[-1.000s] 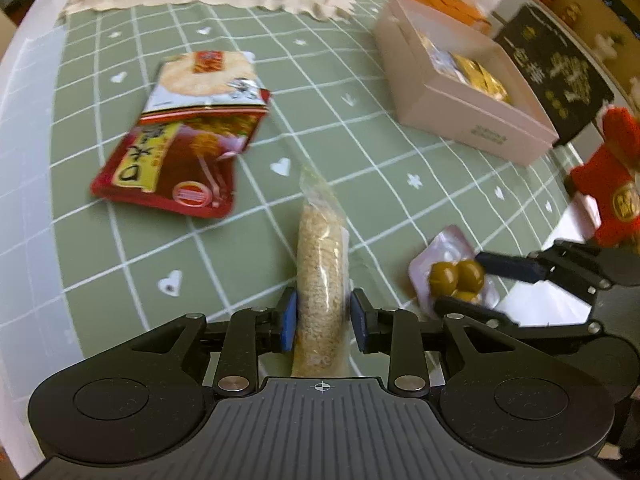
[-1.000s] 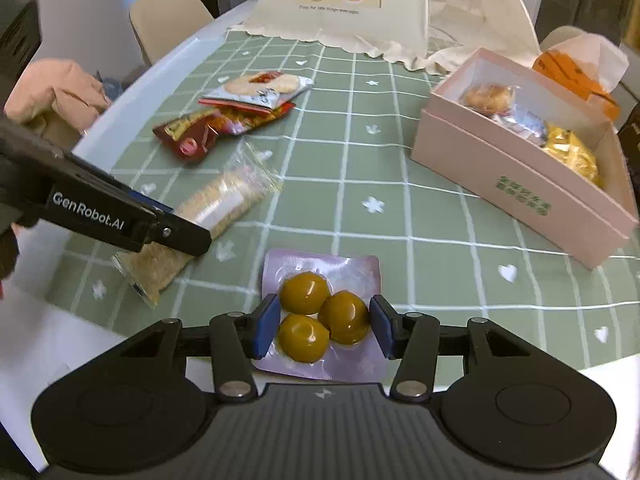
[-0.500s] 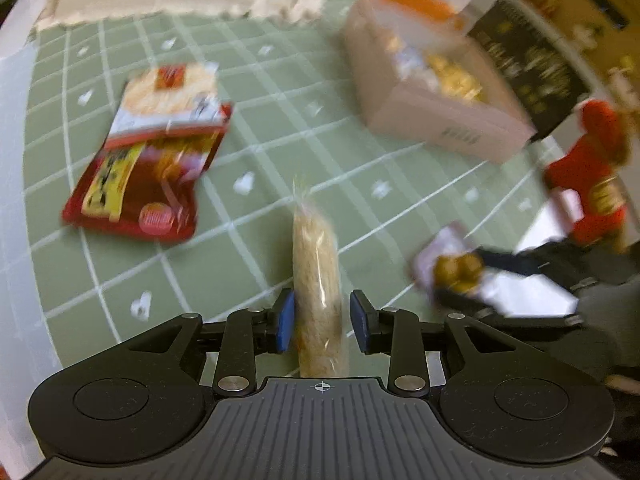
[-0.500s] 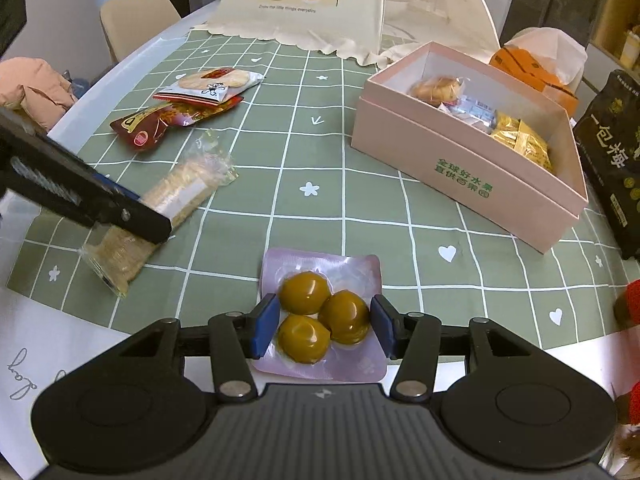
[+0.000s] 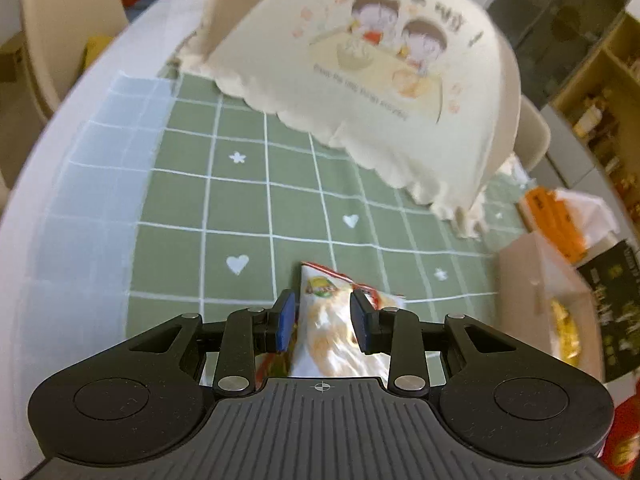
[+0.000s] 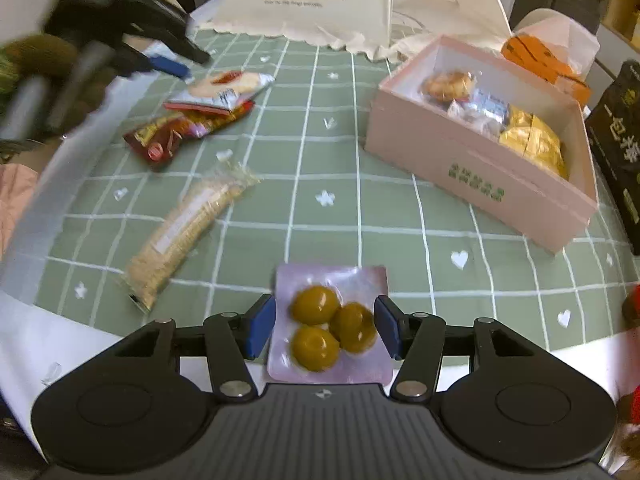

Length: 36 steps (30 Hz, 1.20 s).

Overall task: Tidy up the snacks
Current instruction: 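Grasp the white Want Want rice cracker bag with the right tool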

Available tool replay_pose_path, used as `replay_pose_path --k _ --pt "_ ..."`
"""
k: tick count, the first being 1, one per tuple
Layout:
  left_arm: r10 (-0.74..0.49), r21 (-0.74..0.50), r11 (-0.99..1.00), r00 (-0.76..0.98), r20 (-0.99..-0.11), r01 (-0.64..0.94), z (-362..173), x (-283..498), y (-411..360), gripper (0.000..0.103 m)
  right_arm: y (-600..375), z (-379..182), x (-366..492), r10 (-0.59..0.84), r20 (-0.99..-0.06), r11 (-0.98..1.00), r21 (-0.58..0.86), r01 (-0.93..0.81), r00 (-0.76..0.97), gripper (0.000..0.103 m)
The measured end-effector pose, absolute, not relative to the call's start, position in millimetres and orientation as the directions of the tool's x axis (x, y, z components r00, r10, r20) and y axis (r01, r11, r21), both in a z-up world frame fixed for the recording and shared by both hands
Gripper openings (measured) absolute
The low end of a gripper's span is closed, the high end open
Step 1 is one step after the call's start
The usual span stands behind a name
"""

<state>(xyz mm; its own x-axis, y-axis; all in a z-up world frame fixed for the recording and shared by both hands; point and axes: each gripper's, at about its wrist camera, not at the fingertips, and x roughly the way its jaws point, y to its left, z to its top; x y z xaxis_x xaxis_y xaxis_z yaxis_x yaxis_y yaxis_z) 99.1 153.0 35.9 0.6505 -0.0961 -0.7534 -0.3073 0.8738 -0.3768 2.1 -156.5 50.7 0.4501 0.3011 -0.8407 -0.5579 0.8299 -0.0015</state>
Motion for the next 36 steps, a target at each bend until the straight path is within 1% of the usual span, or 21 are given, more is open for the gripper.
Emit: replay_pose_path --k 1,3,5,7,8,12,14,15,17,20,23,25,26,29,31,32,33,34,36 --pt "-0.111 -0.371 0.883 0.638 -0.762 -0.289 29 104 149 0.034 -155 56 3 0.305 -0.834 0.826 -0.008 -0.563 0.459 0.057" --pt "-0.150 -0.379 0.894 0.637 -0.756 -0.239 24 101 139 0.034 -152 66 6 0.313 -0.815 0.824 -0.022 -0.566 0.488 0.063" --pt "-0.226 -0.393 0.909 0.623 -0.749 -0.142 24 93 122 0.034 -149 73 11 0.324 -0.797 0.832 -0.016 -0.554 0.510 0.063" --pt "-0.282 -0.396 0.916 0.601 -0.747 -0.062 24 78 106 0.030 -144 76 20 0.343 -0.786 0.844 0.018 -0.535 0.514 0.064" --pt "-0.302 -0.392 0.920 0.591 -0.748 -0.026 24 70 98 0.027 -141 77 25 0.352 -0.783 0.849 0.037 -0.527 0.513 0.064" --pt "-0.358 -0.384 0.921 0.534 -0.766 0.067 17 38 75 0.026 -121 75 44 0.385 -0.775 0.849 0.084 -0.522 0.501 0.064" --pt "-0.352 -0.373 0.925 0.523 -0.776 0.069 15 22 73 0.026 -108 76 52 0.409 -0.763 0.832 0.087 -0.548 0.501 0.064" --pt "-0.347 -0.376 0.925 0.526 -0.777 0.055 16 16 75 0.026 -101 78 56 0.418 -0.756 0.818 0.073 -0.570 0.504 0.066" --pt "-0.339 -0.392 0.920 0.533 -0.776 0.015 18 5 83 0.026 -84 79 66 0.428 -0.743 0.786 0.026 -0.617 0.515 0.069" --pt "-0.312 -0.404 0.914 0.557 -0.770 -0.046 24 -6 99 0.026 -63 71 88 0.423 -0.746 0.768 -0.005 -0.640 0.514 0.069" --pt "-0.317 -0.426 0.902 0.568 -0.760 -0.068 34 -14 108 0.026 -49 53 111 0.416 -0.783 0.769 0.030 -0.639 0.463 0.069" --pt "-0.331 -0.432 0.900 0.561 -0.759 -0.053 39 -18 108 0.026 -43 40 120 0.402 -0.815 0.771 0.055 -0.634 0.418 0.073" --pt "-0.336 -0.430 0.902 0.557 -0.759 -0.042 41 -21 105 0.026 -42 35 122 0.405 -0.814 0.773 0.062 -0.631 0.416 0.075" --pt "-0.339 -0.400 0.917 0.541 -0.770 0.005 44 -25 89 0.026 -43 32 122 0.414 -0.823 0.775 0.095 -0.625 0.388 0.075" --pt "-0.337 -0.369 0.928 0.523 -0.783 0.046 44 -23 74 0.026 -50 37 116 0.417 -0.818 0.782 0.101 -0.615 0.396 0.064" --pt "-0.333 -0.349 0.934 0.514 -0.791 0.069 44 -23 67 0.026 -54 40 113 0.419 -0.813 0.785 0.099 -0.611 0.405 0.048" --pt "-0.330 -0.333 0.939 0.506 -0.797 0.088 43 -23 61 0.026 -60 45 109 0.423 -0.809 0.786 0.102 -0.610 0.409 0.039" --pt "-0.322 -0.313 0.944 0.495 -0.807 0.104 42 -21 53 0.026 -66 51 105 0.431 -0.803 0.787 0.111 -0.607 0.411 0.036" --pt "-0.305 -0.283 0.952 0.482 -0.821 0.120 39 -20 43 0.027 -83 63 97 0.444 -0.785 0.794 0.120 -0.597 0.433 0.035"
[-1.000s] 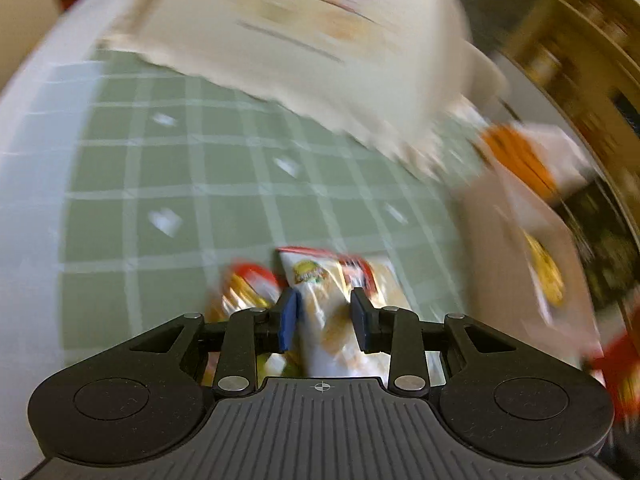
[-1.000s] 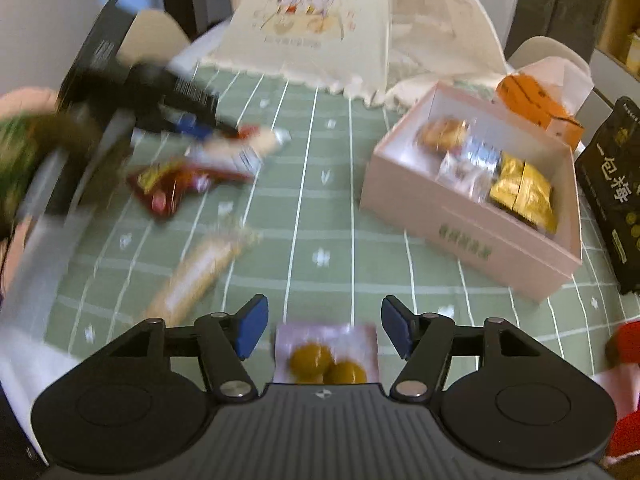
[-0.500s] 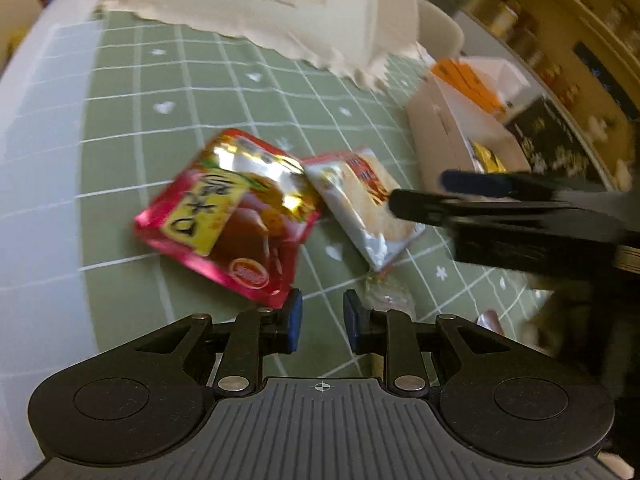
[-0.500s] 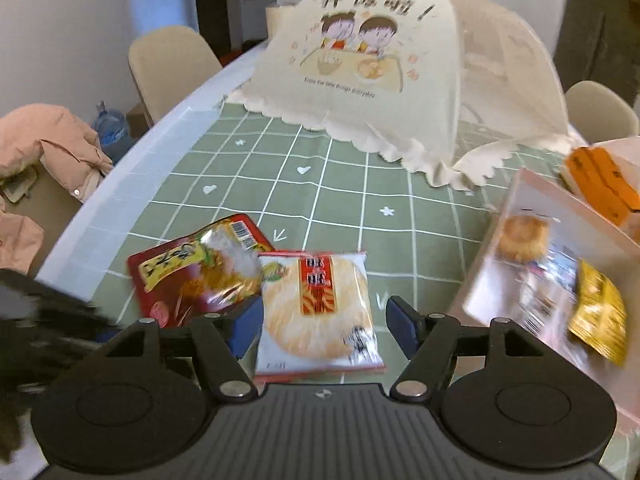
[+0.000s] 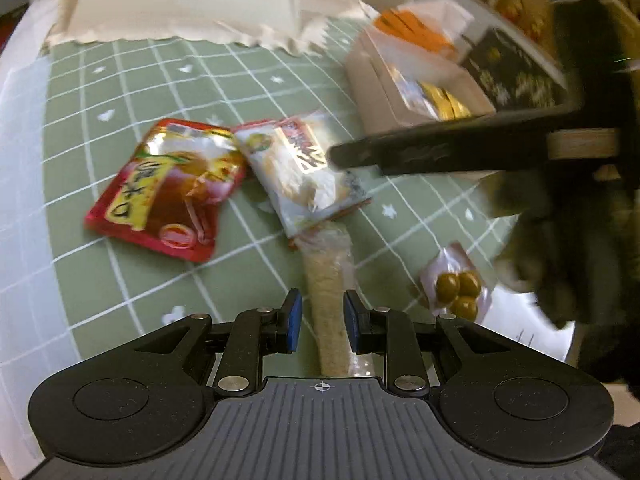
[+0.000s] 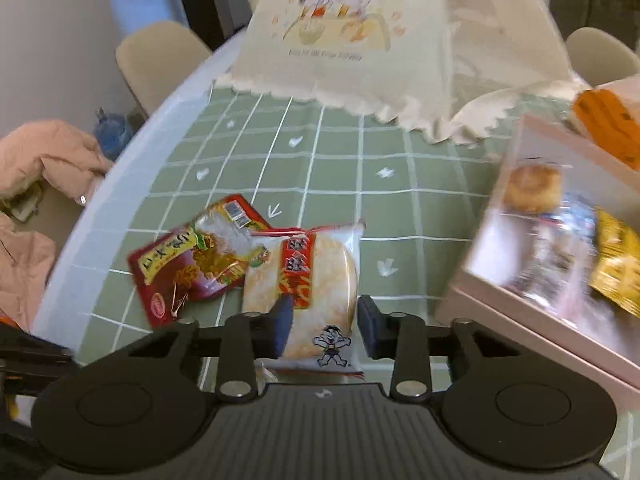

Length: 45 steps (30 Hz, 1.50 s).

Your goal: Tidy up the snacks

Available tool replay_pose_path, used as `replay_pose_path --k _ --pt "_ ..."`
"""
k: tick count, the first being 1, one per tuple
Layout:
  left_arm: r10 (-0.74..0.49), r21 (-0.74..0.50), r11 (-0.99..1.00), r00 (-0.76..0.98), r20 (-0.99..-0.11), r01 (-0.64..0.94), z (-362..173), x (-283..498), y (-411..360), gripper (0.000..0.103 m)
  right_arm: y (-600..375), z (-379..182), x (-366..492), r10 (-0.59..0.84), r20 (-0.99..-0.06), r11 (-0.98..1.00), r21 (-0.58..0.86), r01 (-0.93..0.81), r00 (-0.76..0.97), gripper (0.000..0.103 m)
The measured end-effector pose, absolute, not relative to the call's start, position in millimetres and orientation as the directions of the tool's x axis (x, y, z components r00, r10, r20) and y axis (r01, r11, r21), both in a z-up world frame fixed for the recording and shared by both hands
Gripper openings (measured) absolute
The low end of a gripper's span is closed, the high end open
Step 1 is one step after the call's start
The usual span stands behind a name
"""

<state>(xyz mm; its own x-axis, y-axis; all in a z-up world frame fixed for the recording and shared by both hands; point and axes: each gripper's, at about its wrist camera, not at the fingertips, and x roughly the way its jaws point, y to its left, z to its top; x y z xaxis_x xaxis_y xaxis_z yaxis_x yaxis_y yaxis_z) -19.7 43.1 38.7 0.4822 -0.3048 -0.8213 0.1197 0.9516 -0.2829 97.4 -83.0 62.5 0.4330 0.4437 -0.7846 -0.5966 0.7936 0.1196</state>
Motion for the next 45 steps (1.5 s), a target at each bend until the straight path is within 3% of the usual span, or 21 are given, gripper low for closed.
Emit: replay_pose_path --k 4,6,8,22,25,37,45 --pt "-0.271 -0.242 0.962 0.465 -0.842 0.123 32 -11 27 0.034 -118 72 83 0.429 -0.781 0.811 0.112 -0.574 0.454 0.037" --pt "-0.262 -0.218 0.965 0.444 -0.857 0.148 28 -7 17 0.035 -130 72 75 0.417 -0.779 0.820 0.100 -0.563 0.468 0.059" --pt "-0.248 -0.194 0.967 0.432 -0.867 0.166 23 -4 8 0.037 -137 71 69 0.403 -0.771 0.831 0.083 -0.549 0.494 0.067" --pt "-0.171 -0.198 0.980 0.460 -0.871 -0.011 30 -34 59 0.032 -76 40 92 0.438 -0.783 0.815 0.139 -0.563 0.441 0.068" --pt "-0.183 -0.220 0.975 0.457 -0.870 -0.027 28 -38 65 0.032 -55 31 105 0.433 -0.802 0.814 0.152 -0.561 0.411 0.072" --pt "-0.182 -0.223 0.974 0.465 -0.867 -0.034 28 -43 61 0.033 -10 21 109 0.339 -0.840 0.779 -0.002 -0.627 0.424 0.082" --pt "-0.180 -0.229 0.972 0.472 -0.863 -0.048 27 -47 62 0.034 -31 34 99 0.381 -0.836 0.786 0.067 -0.615 0.396 0.075"
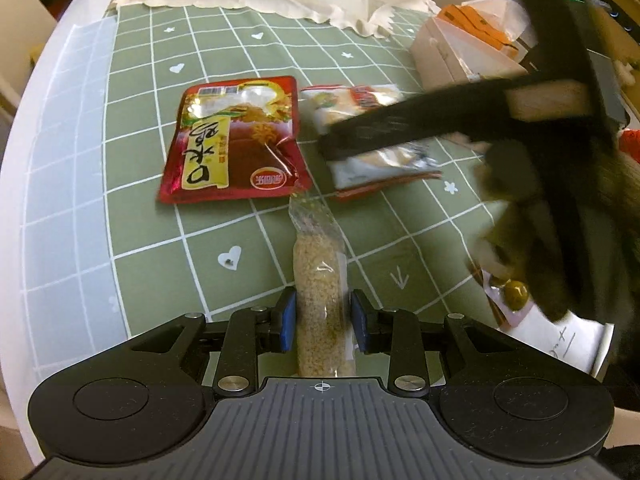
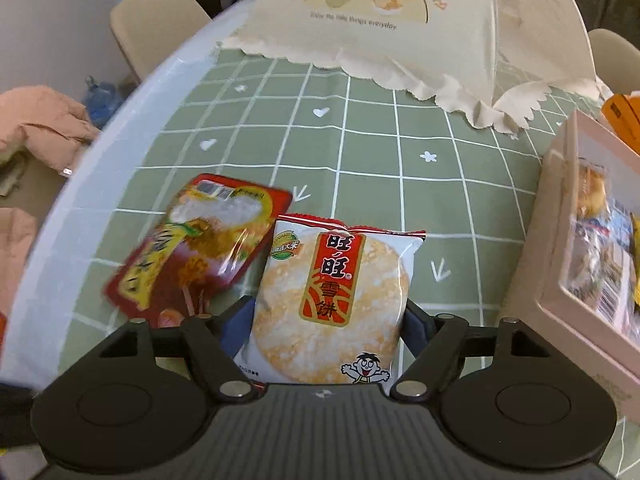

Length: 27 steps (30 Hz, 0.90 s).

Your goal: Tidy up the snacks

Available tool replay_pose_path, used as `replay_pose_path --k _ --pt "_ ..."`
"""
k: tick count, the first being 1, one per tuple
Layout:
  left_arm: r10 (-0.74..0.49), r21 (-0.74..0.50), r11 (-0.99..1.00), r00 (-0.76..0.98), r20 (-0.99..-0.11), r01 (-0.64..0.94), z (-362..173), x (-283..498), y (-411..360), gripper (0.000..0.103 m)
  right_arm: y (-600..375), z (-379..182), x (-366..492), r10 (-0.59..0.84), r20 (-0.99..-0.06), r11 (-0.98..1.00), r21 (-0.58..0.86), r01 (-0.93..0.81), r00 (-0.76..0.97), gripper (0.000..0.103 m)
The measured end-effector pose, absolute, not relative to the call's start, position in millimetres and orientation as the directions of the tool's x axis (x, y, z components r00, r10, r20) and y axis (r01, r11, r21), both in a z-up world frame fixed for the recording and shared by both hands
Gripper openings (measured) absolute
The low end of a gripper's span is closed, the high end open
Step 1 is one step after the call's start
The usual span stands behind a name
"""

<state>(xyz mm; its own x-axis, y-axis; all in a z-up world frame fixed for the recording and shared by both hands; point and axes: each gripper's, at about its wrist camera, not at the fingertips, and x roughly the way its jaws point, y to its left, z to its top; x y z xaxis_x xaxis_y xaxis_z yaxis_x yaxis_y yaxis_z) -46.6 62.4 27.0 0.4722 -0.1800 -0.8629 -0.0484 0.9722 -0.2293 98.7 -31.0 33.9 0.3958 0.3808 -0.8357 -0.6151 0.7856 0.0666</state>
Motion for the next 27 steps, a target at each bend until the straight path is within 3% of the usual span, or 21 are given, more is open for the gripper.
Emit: replay_pose_path --k 8,14,21,27 --pt "-0.177 -0.226 0.973 0.492 -0.853 -0.041 28 -52 62 0.034 -105 65 45 0.440 -0.797 0.771 0.099 -0.629 0.413 0.075" --pt "-0.139 -0.156 0.988 0.485 -0.863 0.004 28 -50 51 0.034 -163 59 12 0.308 -0.810 0.833 -0.023 -0.552 0.499 0.075" --pt "-0.098 -0.108 0.994 0.465 -0.880 0.005 28 -47 37 0.034 -225 42 11 0.203 -0.832 0.931 0.000 -0.366 0.516 0.075" --pt "-0.114 -0.113 0.993 0.451 -0.885 0.029 28 -45 29 0.033 -235 35 3 0.279 -0.838 0.921 0.095 -0.377 0.469 0.076"
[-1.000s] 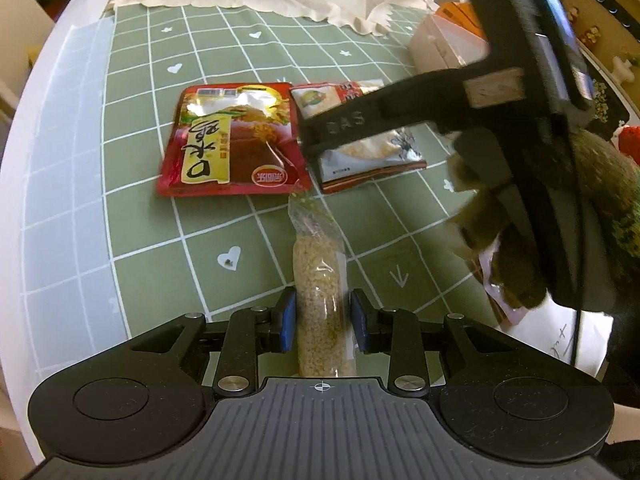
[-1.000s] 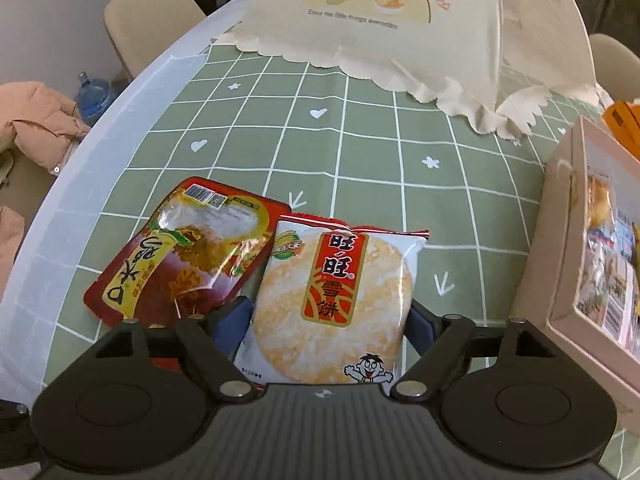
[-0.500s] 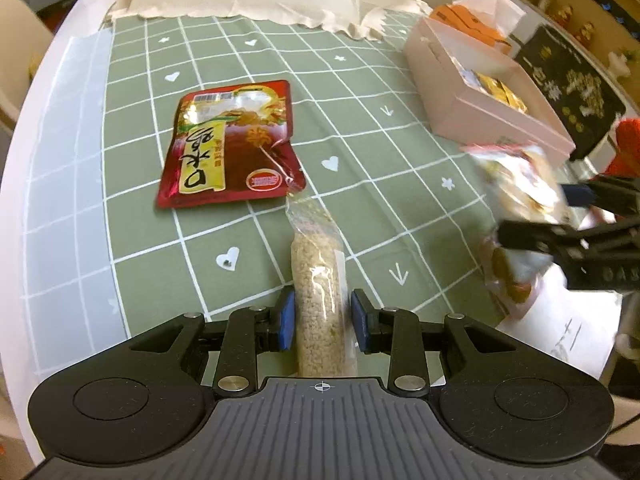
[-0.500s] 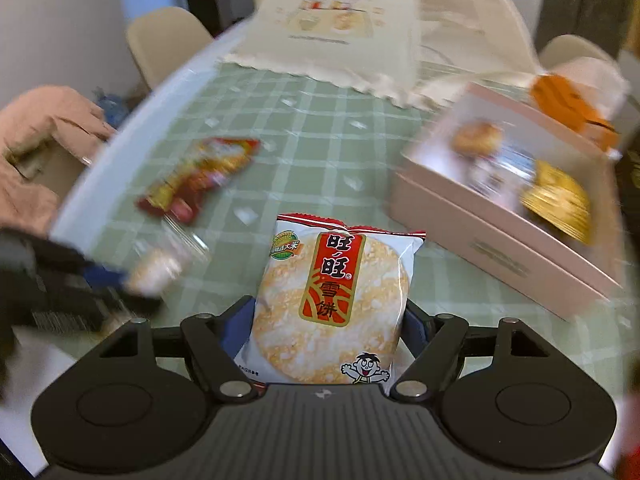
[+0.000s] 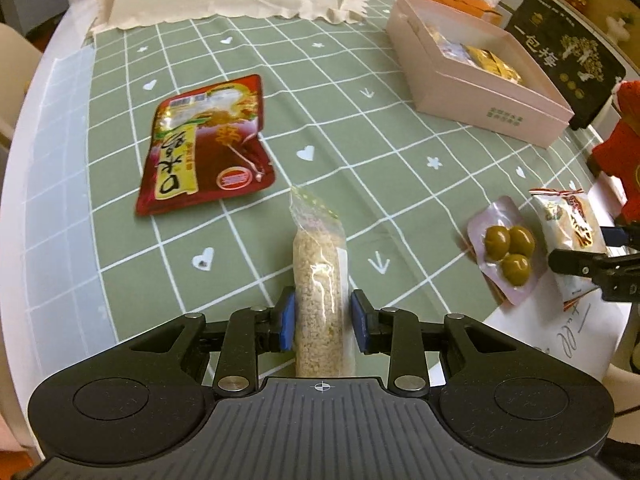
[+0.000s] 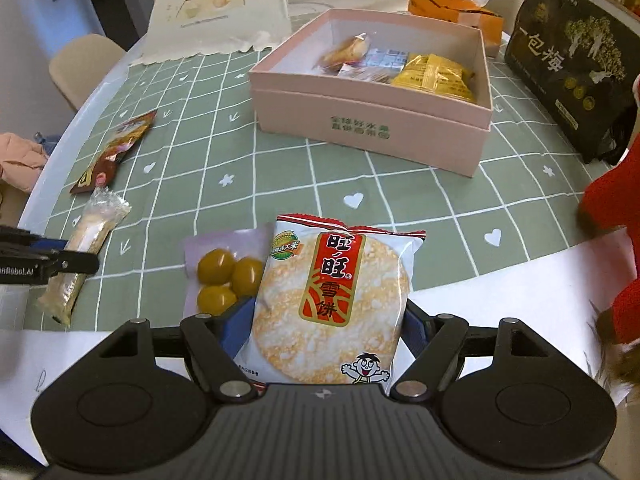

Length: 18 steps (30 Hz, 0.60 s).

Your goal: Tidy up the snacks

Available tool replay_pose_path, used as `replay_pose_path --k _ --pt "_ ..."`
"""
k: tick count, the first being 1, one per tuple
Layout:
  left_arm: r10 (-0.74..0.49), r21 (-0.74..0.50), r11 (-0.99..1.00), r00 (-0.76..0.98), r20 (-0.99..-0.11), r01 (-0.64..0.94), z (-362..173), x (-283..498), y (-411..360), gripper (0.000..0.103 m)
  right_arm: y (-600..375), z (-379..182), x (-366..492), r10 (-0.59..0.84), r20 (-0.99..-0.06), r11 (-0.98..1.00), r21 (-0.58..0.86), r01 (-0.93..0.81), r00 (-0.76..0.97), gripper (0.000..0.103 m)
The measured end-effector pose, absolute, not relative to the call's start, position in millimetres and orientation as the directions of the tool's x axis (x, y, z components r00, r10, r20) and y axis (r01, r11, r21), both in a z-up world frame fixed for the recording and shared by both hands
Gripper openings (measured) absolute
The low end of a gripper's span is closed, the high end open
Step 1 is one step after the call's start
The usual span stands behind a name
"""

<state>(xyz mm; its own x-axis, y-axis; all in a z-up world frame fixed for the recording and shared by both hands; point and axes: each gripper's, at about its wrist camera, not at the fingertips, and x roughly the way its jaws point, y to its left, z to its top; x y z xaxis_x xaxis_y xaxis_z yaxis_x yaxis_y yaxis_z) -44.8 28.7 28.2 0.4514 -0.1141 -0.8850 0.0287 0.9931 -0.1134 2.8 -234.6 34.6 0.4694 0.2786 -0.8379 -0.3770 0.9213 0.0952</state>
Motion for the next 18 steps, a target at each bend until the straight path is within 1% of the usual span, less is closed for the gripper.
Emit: replay_pose_path --k 4,6,9,11,15,18 --pt "-0.108 -0.100 0.994 0.448 -0.887 0.042 28 -44 22 0.034 -231 35 -6 0.200 -0.838 0.927 -0.007 -0.375 0.509 0.076" --pt "-0.100 -0.090 0.995 0.450 -0.888 0.045 28 -43 20 0.034 -237 41 -10 0.226 -0.826 0.928 0.022 -0.372 0.516 0.076" --pt "-0.089 -0.077 0.996 0.454 -0.886 0.046 27 -44 18 0.034 -255 49 -8 0.307 -0.802 0.929 0.133 -0.346 0.513 0.076" --pt "-0.084 -0.071 0.996 0.458 -0.885 0.046 27 -45 17 0.034 -259 50 -4 0.313 -0.801 0.933 0.159 -0.323 0.510 0.076" --pt "-0.081 -0.066 0.997 0.465 -0.882 0.049 27 -46 17 0.034 -254 39 1 0.286 -0.821 0.943 0.149 -0.298 0.494 0.076" --pt "-0.082 -0.066 0.997 0.467 -0.881 0.050 27 -46 18 0.034 -242 34 1 0.238 -0.829 0.948 0.086 -0.305 0.506 0.076"
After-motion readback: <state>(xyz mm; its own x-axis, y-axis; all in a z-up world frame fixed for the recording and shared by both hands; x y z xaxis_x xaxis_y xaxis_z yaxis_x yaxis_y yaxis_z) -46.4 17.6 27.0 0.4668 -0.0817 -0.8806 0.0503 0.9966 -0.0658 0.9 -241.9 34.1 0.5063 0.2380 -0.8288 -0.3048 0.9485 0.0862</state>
